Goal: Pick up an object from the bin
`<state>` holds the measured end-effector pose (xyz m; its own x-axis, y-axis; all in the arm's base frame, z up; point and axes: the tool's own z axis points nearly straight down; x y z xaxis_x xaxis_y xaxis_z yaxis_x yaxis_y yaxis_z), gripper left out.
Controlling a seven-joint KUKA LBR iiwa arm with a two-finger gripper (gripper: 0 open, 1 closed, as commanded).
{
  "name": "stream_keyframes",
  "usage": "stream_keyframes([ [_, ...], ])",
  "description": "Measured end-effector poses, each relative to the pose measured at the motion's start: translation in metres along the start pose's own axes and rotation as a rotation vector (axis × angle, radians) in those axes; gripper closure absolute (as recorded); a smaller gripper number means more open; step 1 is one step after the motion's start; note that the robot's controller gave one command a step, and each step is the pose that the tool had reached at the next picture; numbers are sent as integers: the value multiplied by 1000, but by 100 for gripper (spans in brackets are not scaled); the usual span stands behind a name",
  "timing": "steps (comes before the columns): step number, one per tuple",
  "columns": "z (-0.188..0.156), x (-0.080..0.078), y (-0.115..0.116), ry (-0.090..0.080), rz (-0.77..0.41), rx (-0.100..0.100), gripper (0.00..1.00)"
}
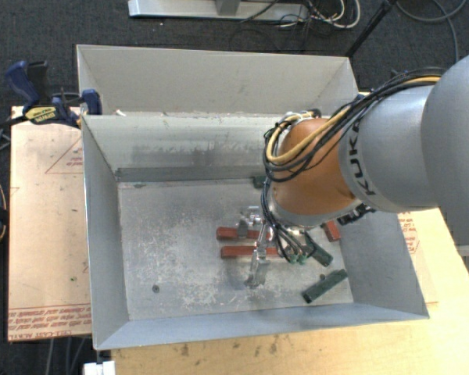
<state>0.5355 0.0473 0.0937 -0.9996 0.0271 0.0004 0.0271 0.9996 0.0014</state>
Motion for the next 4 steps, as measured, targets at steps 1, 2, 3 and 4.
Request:
stream_keyframes([
  [1,0,0,0,0,0,0,0],
  [2,17,-86,-27,-12,-151,-1,100],
  [3,17,-86,-27,-12,-151,-2,100],
  [4,-148,-99,-17,-12,-119,0,100],
])
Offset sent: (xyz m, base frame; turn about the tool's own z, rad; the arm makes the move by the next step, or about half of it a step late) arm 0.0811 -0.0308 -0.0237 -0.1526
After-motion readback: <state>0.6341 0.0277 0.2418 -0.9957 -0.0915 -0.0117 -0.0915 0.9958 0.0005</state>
